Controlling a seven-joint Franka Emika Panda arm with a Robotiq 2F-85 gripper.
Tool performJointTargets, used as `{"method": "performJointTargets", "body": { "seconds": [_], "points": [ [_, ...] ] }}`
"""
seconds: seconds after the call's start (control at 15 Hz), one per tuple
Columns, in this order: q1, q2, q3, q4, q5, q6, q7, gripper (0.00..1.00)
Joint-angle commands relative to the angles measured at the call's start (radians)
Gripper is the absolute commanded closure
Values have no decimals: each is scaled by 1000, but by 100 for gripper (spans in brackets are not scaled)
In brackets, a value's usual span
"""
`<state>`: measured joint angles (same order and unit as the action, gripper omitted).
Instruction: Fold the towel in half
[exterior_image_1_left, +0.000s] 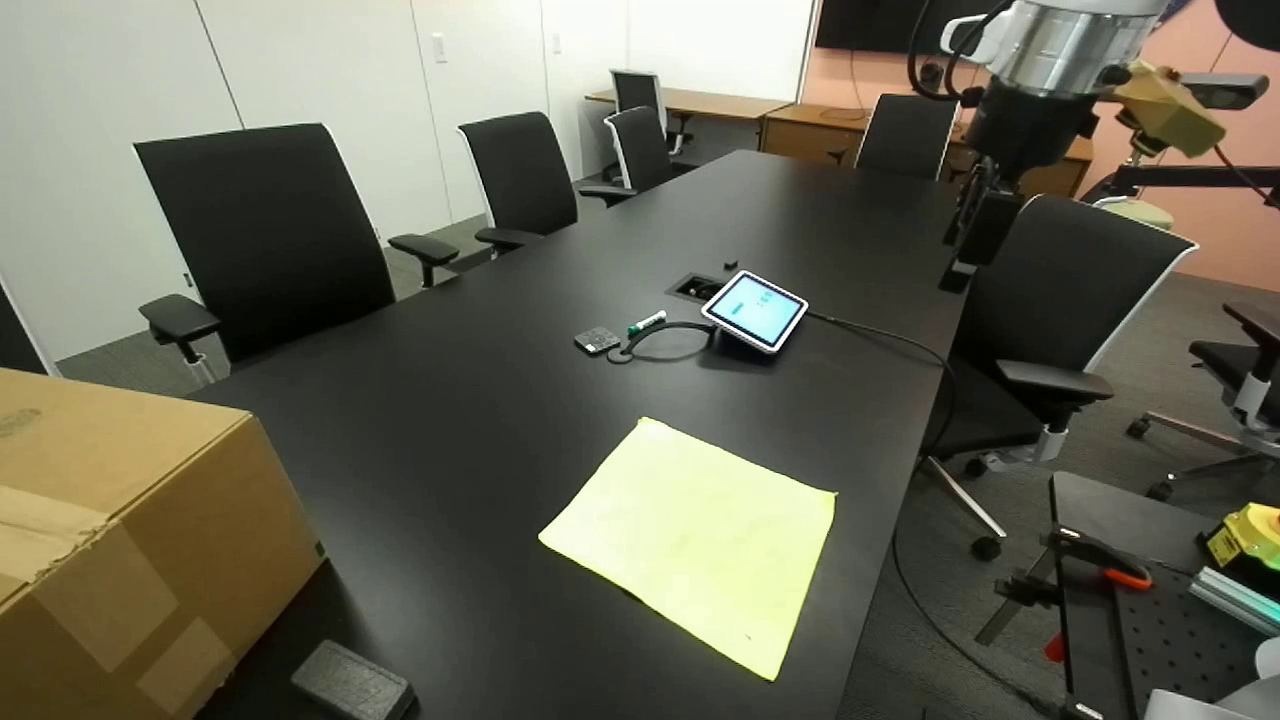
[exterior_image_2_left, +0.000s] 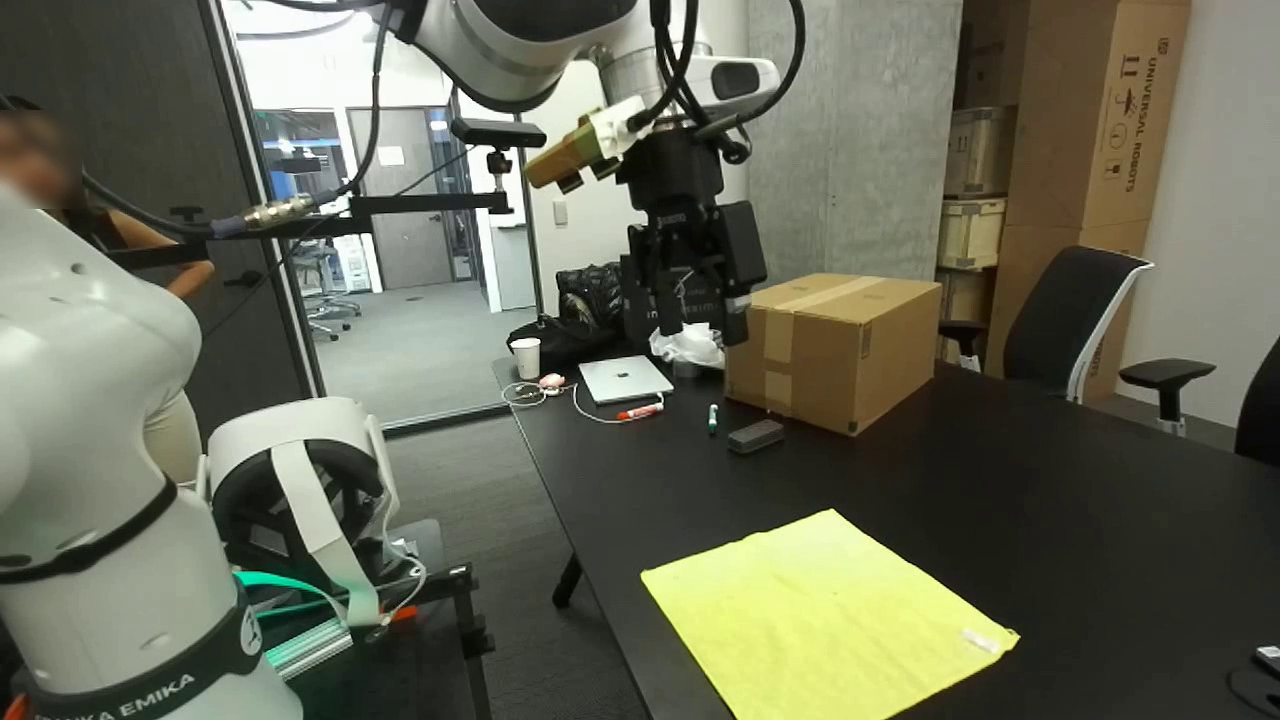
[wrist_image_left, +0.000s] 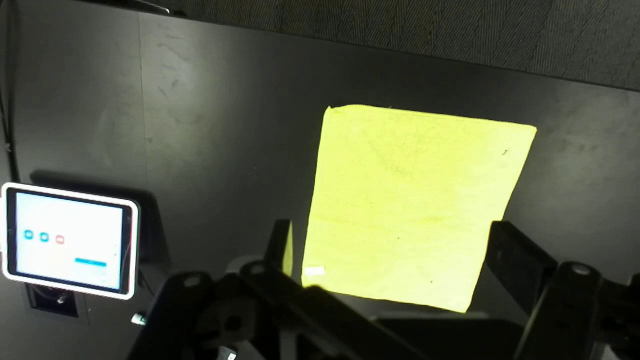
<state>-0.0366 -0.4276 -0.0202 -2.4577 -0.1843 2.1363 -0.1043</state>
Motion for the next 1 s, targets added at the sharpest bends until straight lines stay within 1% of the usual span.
{"method": "performJointTargets", "body": {
  "seconds": [0.0,0.2,0.47,0.67,0.93],
  "points": [
    [-2,29,-10,12,-1,2,-2,0],
    [-3,82,-31,8,14,32,-16,0],
    [-1,189,-67,-17,63,129,-32,0],
    [-2,285,-75,-29,110,213,-28,0],
    [-7,405,-67,-21,155,288,-14,0]
  ]
}}
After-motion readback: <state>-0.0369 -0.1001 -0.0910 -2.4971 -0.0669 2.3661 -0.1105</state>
